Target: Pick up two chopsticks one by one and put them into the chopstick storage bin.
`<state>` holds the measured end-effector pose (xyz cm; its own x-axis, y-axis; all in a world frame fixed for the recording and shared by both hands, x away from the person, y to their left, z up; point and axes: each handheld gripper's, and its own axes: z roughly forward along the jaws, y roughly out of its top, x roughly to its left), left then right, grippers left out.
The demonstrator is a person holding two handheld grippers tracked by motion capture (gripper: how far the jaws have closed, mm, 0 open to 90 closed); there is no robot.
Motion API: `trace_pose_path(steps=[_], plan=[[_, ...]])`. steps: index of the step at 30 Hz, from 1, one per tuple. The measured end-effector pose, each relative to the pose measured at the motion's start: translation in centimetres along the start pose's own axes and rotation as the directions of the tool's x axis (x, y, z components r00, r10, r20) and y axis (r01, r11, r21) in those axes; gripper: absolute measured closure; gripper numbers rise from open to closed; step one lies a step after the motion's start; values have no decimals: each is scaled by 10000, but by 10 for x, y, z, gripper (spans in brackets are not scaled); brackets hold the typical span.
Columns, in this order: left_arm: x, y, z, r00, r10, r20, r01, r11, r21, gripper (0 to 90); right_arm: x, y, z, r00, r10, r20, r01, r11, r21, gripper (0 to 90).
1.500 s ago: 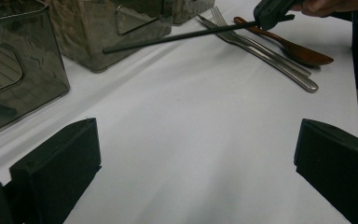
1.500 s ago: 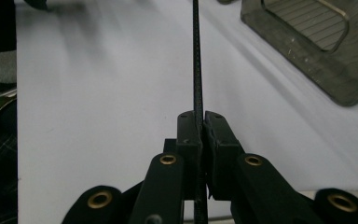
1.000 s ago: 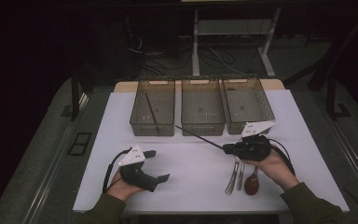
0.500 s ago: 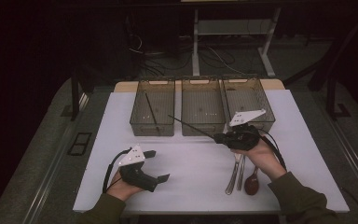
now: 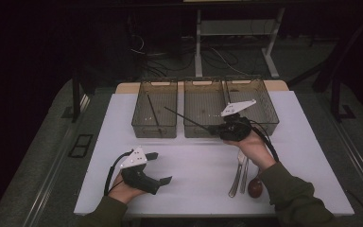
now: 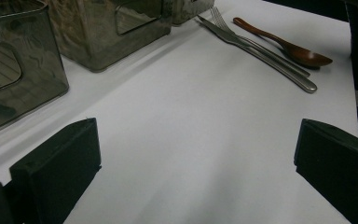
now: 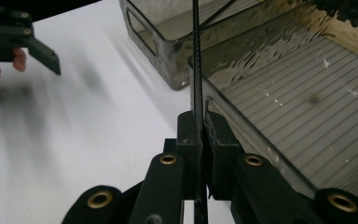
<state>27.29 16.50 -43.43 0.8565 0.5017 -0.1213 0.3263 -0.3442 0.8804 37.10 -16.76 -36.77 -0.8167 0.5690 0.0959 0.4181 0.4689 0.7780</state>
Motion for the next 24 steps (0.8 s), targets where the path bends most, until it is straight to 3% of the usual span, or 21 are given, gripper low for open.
trace_pose_path(steps=[13,24], plan=[[0,0,0,10000,1,25,0,10000,-45,0,-1,33,25,9992,121,371,-123,9999,39,843],[0,1,1,10000,8,77,-8,10000,-58,0,-4,60,56,9970,190,746,-221,9989,405,843]])
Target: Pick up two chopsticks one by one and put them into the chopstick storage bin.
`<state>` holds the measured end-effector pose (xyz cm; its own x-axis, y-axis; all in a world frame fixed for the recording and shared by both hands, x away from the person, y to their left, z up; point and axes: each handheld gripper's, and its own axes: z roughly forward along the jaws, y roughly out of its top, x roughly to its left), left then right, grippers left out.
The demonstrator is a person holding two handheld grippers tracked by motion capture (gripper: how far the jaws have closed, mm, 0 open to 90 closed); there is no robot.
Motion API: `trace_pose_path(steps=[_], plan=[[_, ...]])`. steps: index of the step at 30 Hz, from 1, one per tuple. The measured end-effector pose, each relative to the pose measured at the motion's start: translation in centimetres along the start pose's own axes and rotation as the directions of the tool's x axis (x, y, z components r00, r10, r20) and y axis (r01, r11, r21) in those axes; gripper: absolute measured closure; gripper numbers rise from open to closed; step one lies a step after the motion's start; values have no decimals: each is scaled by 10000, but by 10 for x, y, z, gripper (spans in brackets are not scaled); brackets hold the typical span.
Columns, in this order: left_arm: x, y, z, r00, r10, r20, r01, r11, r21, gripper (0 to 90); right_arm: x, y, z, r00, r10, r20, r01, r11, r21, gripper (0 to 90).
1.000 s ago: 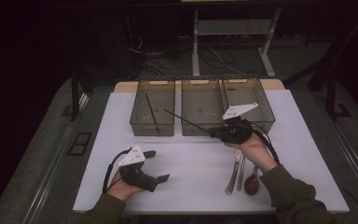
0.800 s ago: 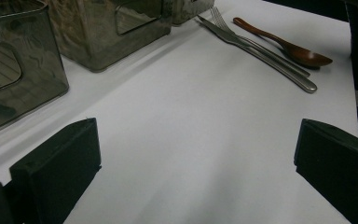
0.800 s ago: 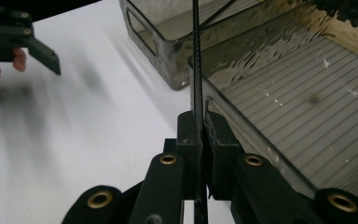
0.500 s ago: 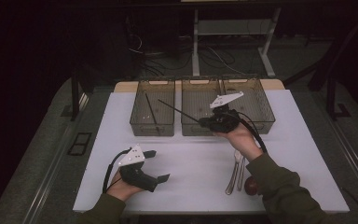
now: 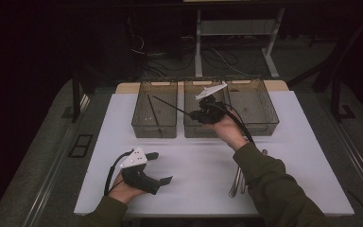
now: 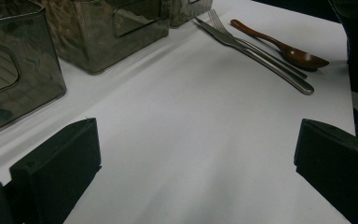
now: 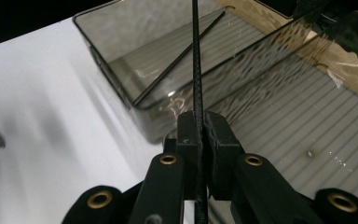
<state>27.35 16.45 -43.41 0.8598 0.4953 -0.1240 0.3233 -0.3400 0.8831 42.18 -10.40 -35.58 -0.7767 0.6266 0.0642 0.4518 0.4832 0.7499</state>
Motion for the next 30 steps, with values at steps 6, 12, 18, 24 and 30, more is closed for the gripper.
trace_pose_path(steps=[6,12,18,24,30], plan=[[0,0,0,10000,-2,25,2,10000,-13,0,0,13,14,9998,82,187,-85,9998,159,843],[0,0,0,10000,5,41,-5,10000,-48,0,-4,21,24,9991,188,368,-195,9996,179,843],[-1,1,1,9999,21,119,-20,10000,-72,0,-6,31,33,9980,260,569,-275,9993,247,843],[0,1,1,9999,50,128,-49,10000,-57,0,-6,41,48,9964,307,790,-338,9987,385,843],[-1,1,1,9999,3,171,-2,10000,-89,0,-4,50,64,9935,278,1108,-344,9977,577,843]])
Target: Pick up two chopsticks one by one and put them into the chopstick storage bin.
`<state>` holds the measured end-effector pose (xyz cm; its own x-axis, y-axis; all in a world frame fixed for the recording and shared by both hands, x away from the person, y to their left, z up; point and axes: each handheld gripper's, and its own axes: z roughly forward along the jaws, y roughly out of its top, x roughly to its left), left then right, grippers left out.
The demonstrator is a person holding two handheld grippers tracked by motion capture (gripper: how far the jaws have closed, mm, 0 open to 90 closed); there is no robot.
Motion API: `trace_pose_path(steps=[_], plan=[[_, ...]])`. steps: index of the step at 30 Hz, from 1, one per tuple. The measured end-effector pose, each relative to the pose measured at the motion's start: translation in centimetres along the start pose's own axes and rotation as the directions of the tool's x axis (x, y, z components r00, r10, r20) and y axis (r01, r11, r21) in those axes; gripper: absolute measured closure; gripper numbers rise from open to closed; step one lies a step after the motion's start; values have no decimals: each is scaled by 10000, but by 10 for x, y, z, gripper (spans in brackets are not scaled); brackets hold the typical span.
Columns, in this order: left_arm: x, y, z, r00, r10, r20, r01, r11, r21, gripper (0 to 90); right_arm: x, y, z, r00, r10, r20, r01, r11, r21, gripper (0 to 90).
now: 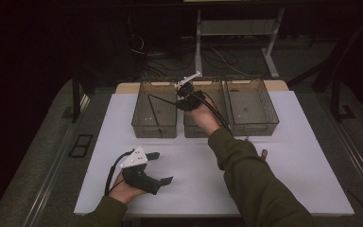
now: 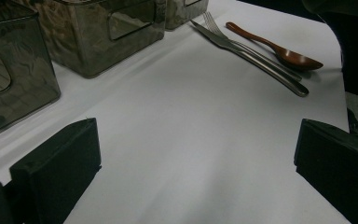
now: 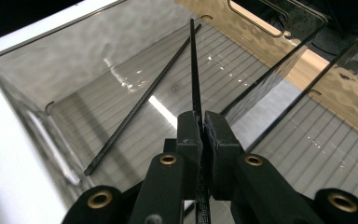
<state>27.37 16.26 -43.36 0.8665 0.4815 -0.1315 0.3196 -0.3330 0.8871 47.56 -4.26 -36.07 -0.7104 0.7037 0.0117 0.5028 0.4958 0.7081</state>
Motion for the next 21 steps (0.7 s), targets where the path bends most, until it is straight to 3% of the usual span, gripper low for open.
trace_pose_path(steps=[9,21], plan=[[0,1,1,9999,116,51,-116,9999,29,0,9,14,16,10000,45,72,-46,9998,167,843],[-1,1,1,9999,45,93,-45,10000,-14,0,16,16,35,10000,80,49,-82,9993,367,833]])
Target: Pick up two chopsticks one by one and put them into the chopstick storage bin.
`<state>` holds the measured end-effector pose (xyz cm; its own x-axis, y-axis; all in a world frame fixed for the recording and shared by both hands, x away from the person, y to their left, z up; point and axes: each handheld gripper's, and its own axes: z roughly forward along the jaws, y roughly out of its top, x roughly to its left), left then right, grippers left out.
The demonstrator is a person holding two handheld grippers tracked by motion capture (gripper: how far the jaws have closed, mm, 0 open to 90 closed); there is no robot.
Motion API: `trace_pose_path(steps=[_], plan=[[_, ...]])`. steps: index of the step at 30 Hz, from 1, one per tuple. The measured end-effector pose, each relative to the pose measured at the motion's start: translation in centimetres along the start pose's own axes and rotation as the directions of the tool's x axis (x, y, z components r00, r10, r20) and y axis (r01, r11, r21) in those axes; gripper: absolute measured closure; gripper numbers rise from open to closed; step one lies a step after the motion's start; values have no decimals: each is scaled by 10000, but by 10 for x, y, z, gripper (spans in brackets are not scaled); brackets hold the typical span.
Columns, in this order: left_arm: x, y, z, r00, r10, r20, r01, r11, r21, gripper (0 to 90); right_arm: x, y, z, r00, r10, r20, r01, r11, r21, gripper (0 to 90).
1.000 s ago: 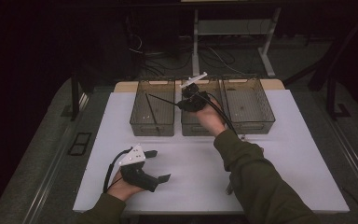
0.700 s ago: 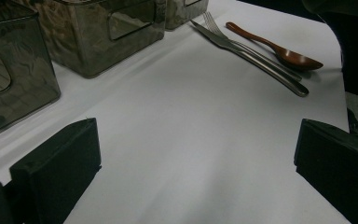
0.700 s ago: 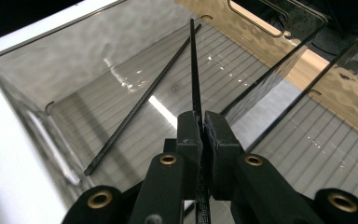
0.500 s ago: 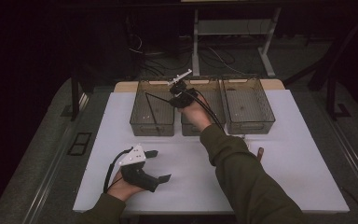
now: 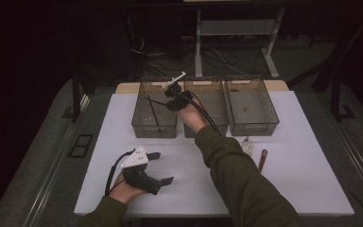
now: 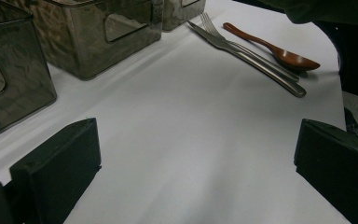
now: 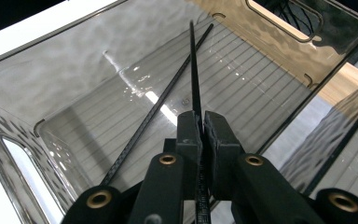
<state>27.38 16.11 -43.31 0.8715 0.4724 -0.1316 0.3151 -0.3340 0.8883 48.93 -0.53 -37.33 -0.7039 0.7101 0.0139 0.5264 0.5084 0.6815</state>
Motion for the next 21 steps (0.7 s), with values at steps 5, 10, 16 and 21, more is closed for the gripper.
trace_pose_path(steps=[5,10,16,21], plan=[[0,0,0,10000,2,-3,-2,10000,5,0,1,0,-3,9999,-78,-136,77,9999,-101,719],[0,0,0,10000,53,-26,-53,10000,19,0,-2,0,-12,9994,-71,-349,59,9994,-337,646],[0,0,0,10000,57,-53,-57,10000,58,0,-7,-7,-27,9978,25,-656,-62,9984,-566,535],[0,-1,0,10000,1,-68,0,10000,97,0,-14,-17,-41,9964,-47,-847,-18,9971,-765,489]])
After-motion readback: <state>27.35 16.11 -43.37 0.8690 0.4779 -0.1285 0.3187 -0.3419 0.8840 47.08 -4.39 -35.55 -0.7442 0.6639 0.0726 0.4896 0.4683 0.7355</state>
